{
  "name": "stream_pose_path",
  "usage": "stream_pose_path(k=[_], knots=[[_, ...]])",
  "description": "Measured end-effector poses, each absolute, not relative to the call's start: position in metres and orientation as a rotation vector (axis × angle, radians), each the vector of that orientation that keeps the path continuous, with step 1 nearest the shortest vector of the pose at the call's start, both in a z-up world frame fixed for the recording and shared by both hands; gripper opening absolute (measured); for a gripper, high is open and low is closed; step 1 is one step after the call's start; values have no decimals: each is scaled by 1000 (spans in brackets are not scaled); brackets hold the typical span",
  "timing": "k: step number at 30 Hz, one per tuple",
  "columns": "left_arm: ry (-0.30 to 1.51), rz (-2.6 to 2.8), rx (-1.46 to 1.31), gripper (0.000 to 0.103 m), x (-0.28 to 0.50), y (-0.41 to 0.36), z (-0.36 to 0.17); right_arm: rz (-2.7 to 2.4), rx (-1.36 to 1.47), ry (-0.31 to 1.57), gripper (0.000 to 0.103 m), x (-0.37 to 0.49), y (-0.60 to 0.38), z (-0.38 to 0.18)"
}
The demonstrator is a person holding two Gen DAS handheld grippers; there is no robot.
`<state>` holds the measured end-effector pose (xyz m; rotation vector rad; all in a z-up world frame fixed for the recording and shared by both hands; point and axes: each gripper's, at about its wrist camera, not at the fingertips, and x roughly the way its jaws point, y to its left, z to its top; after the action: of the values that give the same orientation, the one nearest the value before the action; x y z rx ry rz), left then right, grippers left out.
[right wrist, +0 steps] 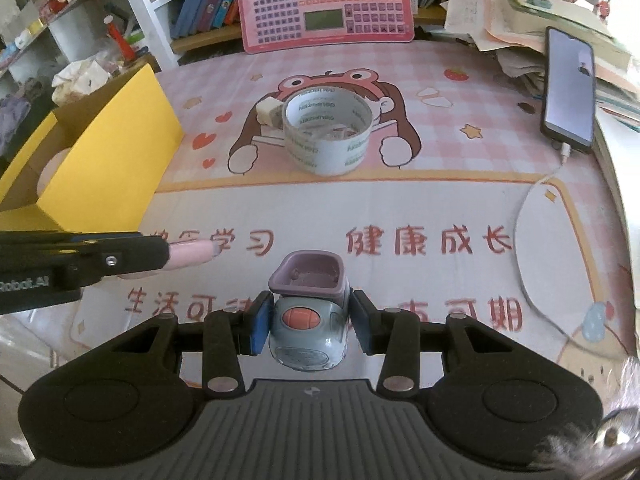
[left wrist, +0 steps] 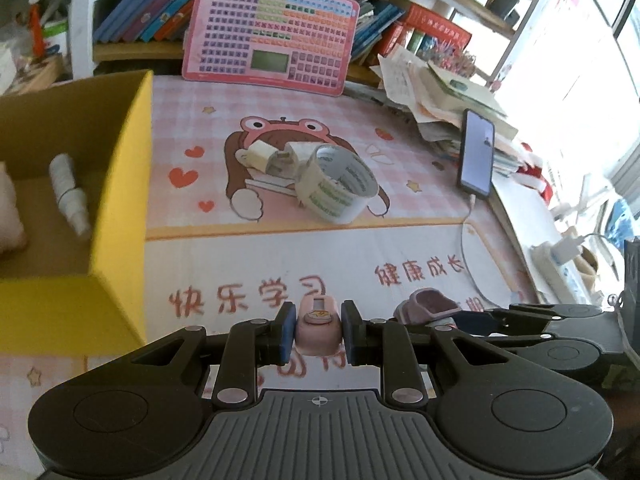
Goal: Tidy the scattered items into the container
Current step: 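Lift the toy car and pink tube and carry both toward the yellow box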
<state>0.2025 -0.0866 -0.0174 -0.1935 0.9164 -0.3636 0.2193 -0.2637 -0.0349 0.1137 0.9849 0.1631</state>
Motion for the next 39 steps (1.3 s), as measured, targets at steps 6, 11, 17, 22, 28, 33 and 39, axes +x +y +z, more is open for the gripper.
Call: stream_pose_path(k=[6, 11, 17, 22, 28, 33, 39], knots=[[908, -377, -239, 23, 168, -54, -18, 146, 78, 1004, 40, 186, -232, -33], [902, -370, -260, 23, 140, -26, -16, 157, 63, 1013, 40, 159, -201, -33], [885, -352, -281, 23, 110, 9, -14, 174, 53, 994, 40, 132, -166, -30], [855, -334, -298, 23, 88, 33, -10, 210, 31, 977, 40, 116, -136, -26], [820, -287, -334, 23, 66, 65, -6, 266, -6, 953, 40, 107, -102, -20], [802, -235, -368, 23, 51, 89, -6, 319, -40, 950, 40, 105, -75, -19], [781, -191, -393, 23, 39, 114, -4, 378, -78, 945, 40, 103, -47, -18]])
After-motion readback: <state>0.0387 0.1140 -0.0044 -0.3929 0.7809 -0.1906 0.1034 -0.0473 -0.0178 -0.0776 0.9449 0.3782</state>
